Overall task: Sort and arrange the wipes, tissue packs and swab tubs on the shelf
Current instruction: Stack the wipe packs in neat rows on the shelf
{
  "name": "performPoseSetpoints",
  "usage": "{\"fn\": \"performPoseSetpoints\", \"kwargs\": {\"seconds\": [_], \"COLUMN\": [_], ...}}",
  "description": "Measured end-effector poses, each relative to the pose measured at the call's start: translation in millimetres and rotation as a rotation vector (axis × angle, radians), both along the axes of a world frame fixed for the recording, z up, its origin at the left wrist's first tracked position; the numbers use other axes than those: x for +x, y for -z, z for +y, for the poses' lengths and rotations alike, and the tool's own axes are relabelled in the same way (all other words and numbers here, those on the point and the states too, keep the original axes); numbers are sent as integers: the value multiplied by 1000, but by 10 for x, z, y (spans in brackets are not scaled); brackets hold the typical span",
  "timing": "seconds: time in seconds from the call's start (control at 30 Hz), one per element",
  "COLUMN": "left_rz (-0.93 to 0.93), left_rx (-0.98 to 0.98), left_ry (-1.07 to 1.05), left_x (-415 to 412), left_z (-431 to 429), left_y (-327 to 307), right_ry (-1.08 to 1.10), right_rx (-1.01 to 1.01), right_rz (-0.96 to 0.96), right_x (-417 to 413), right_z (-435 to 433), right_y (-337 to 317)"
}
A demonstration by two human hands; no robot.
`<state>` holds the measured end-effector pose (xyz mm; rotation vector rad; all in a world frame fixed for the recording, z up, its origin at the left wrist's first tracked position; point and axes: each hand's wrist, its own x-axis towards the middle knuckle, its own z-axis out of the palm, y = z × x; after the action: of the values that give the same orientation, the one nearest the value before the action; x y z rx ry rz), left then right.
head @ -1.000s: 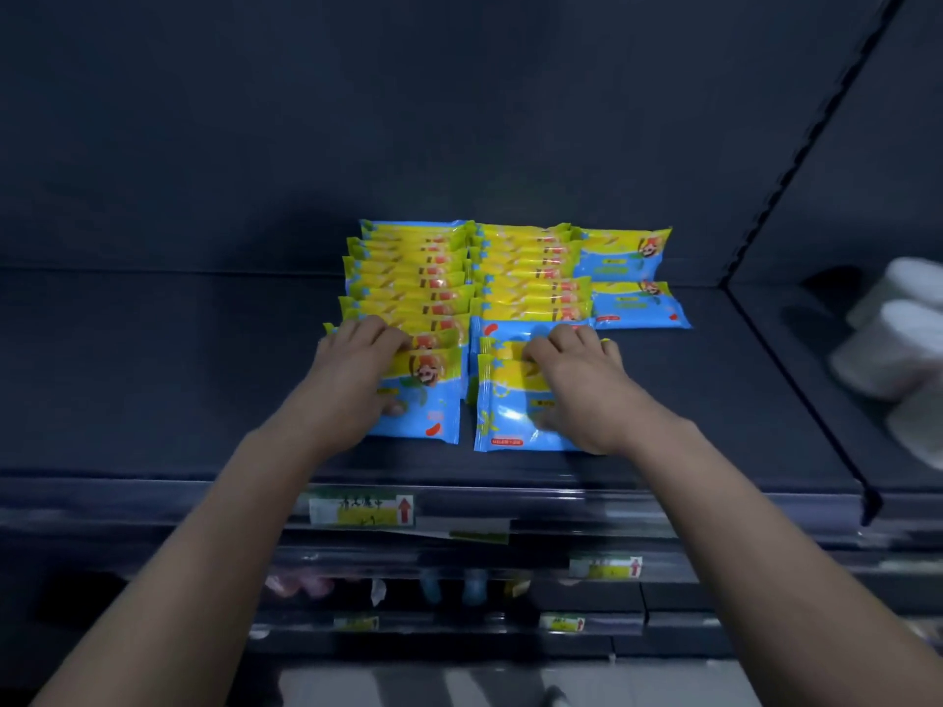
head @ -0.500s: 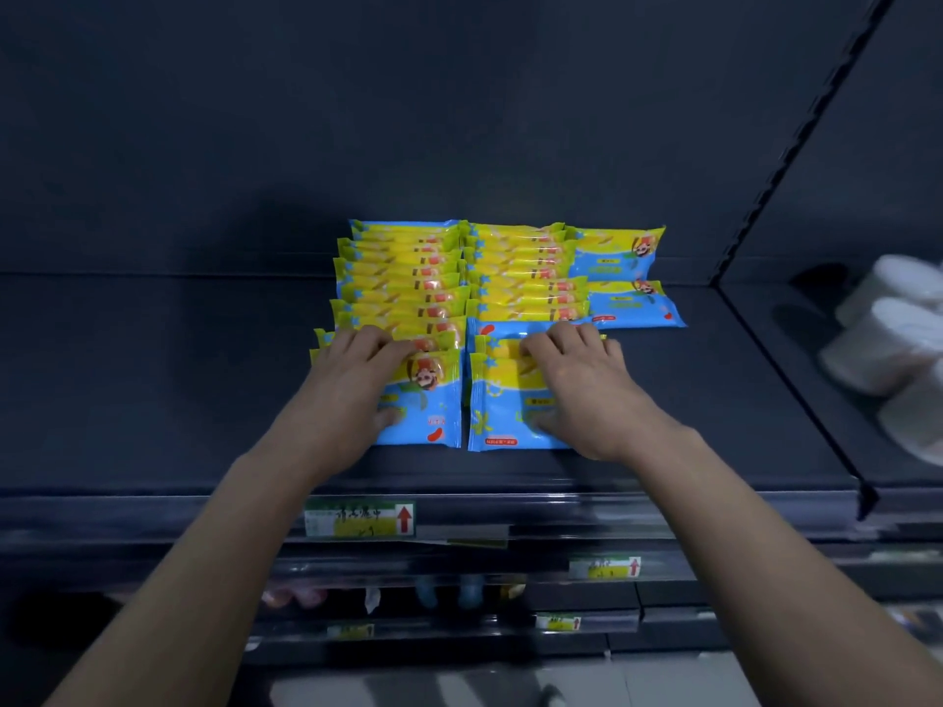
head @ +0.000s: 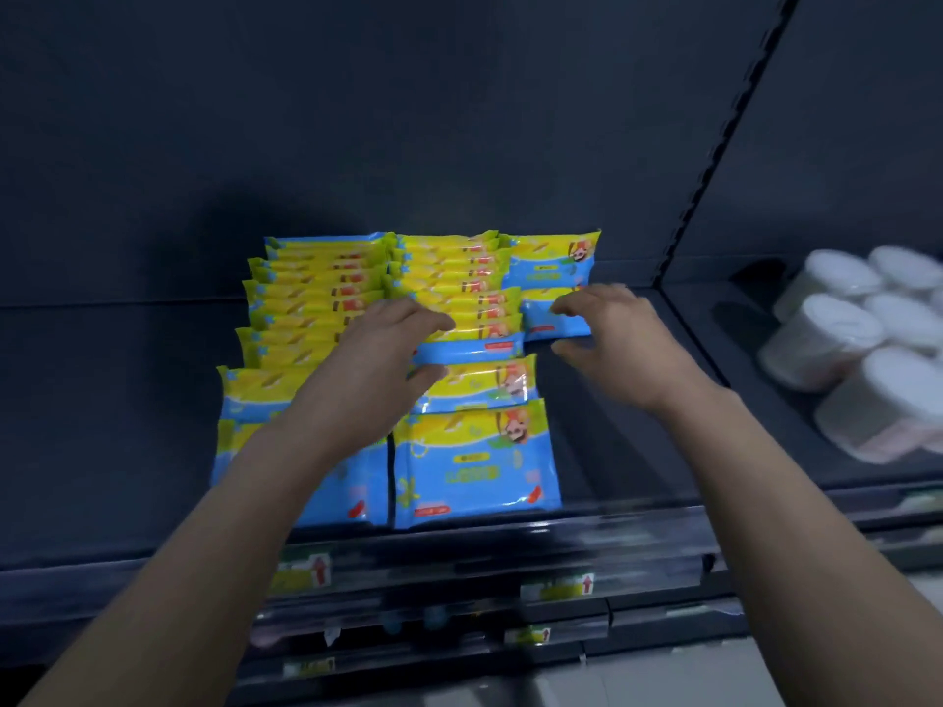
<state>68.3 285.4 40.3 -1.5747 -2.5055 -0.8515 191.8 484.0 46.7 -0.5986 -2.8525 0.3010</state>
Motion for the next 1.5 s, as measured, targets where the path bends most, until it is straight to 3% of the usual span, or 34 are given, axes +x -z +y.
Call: {"fn": "performPoseSetpoints", "kwargs": {"seconds": [0.33,0.6,0.77,0.97,1.1,1.37,1.5], "left_rz": [44,42,102,247,325,40,-16], "left_rx": [-110,-160,-167,-283,-319,217,299], "left_ry": [-31,-163,-170,-254,-268,-160,-129], "left_x": [-180,-420,-482,-561,-571,-331,-196], "left_z": [1306,1606,1819,2012,2107,1985,1486], "left_y": [-19,73,81,124,113,-229,-440], "right_ry": [-27,-128,-117,-106,-37,151,119], "right_rx": [-80,-258,-215,-313,-212,-154,-209], "right_rz": [-133,-334,-399,-180,-43,259,307], "right_x": [-223,-622,-652,-464,-241,324,501], "right_z": [1114,1470,1563,1655,1668,1304,860], "right_y": [144,340,271,16,-151,-444,-548]}}
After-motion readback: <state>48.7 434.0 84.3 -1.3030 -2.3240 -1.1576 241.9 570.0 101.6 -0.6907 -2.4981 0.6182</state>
